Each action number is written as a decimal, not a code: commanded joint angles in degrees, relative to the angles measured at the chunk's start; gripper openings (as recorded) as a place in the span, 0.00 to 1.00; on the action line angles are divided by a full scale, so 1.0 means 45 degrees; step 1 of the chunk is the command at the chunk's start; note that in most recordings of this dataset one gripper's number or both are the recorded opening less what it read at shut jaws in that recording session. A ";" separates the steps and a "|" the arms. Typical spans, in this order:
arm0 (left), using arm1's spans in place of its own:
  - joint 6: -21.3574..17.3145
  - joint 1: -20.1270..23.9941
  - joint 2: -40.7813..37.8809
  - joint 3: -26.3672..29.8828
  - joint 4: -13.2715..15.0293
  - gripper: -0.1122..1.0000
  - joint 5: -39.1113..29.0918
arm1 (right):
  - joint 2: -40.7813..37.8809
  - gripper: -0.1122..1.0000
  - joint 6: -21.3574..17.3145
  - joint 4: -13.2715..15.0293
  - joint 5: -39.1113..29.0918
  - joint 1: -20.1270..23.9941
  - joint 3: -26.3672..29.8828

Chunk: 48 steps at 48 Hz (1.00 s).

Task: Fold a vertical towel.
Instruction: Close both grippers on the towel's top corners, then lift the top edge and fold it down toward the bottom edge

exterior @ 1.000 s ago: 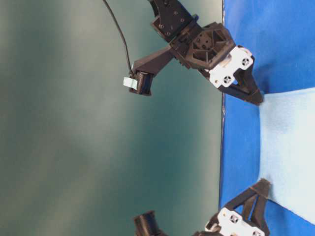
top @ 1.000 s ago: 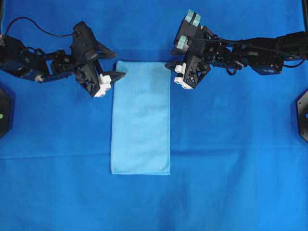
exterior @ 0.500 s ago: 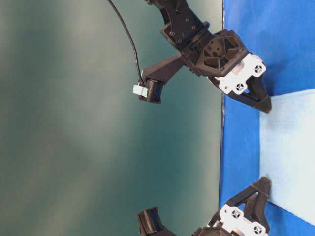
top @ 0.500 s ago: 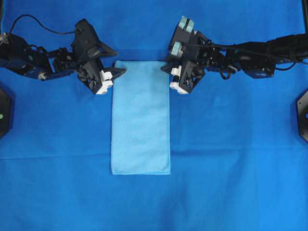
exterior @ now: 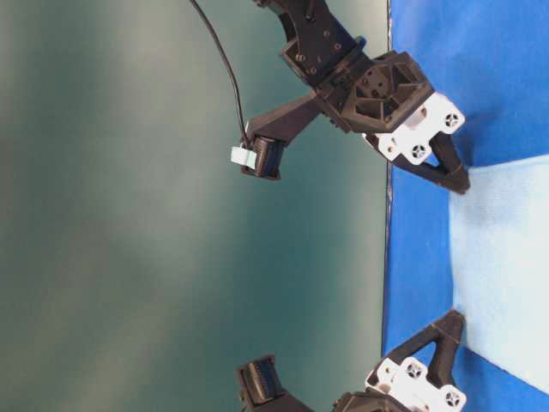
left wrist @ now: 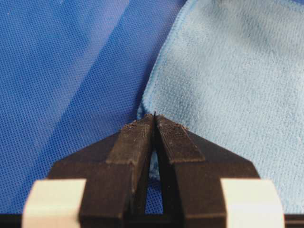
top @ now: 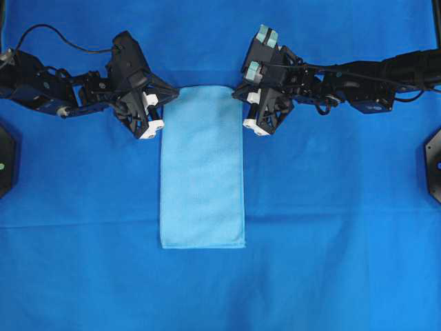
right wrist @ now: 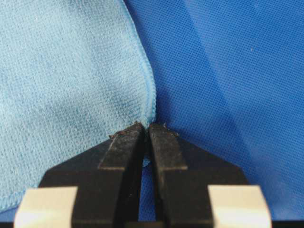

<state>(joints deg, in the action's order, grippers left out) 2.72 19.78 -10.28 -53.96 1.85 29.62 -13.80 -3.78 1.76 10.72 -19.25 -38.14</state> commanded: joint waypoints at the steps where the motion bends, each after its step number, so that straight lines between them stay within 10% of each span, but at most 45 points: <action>1: -0.0156 0.0000 0.0840 0.0254 0.0000 0.11 -0.0332 | 0.0820 0.14 -0.0020 -0.0059 0.0020 -0.0059 -0.0059; 32: -0.1211 0.0254 0.3359 0.0391 0.0000 0.11 -0.2129 | 0.2871 0.14 0.0000 -0.0059 0.0117 -0.0332 -0.0586; 48: -0.0859 -0.1719 0.4805 0.0059 0.0000 0.11 -0.3203 | 0.4492 0.14 -0.0039 -0.0117 -0.0215 0.1016 -0.1172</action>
<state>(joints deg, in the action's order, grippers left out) -1.41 14.59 8.79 -53.88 1.85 15.82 3.25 -3.87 1.58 9.93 -16.61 -43.24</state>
